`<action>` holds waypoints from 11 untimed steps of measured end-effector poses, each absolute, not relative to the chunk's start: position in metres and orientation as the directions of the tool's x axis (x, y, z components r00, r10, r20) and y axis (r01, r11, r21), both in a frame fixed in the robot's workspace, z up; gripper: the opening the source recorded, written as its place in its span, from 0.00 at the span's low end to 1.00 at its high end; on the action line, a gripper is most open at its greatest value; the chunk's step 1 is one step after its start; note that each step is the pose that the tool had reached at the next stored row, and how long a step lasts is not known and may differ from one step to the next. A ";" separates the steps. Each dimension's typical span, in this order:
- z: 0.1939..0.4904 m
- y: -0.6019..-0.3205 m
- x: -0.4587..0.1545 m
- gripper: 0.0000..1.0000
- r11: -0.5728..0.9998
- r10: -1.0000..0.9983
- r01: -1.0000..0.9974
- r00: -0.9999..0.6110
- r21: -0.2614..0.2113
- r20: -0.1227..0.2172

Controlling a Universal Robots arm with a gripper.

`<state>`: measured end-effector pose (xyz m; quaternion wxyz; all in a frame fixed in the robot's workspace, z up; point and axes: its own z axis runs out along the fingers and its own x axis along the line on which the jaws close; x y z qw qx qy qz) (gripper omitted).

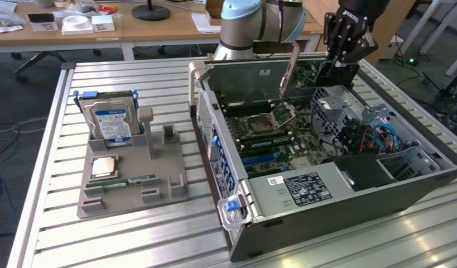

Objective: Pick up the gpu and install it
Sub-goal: 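Insert the gpu into the slot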

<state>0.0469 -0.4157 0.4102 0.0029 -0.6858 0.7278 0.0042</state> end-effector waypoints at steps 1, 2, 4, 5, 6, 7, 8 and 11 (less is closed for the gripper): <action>0.410 -0.416 0.047 0.26 0.059 -0.998 -0.998 -0.059 0.002 -0.010; 0.410 -0.416 0.047 0.26 0.059 -0.998 -0.998 -0.059 0.002 -0.010; 0.410 -0.416 0.047 0.26 0.059 -0.998 -0.998 -0.059 0.002 -0.010; 0.410 -0.416 0.047 0.26 0.059 -0.998 -0.998 -0.059 0.002 -0.010; 0.410 -0.416 0.047 0.26 0.059 -0.998 -0.998 -0.059 0.002 -0.010; 0.410 -0.416 0.047 0.26 0.059 -0.998 -0.998 -0.059 0.002 -0.010; 0.410 -0.416 0.047 0.26 0.059 -0.998 -0.998 -0.059 0.002 -0.010; 0.408 -0.416 0.047 0.26 0.059 -0.998 -0.998 -0.059 0.002 -0.010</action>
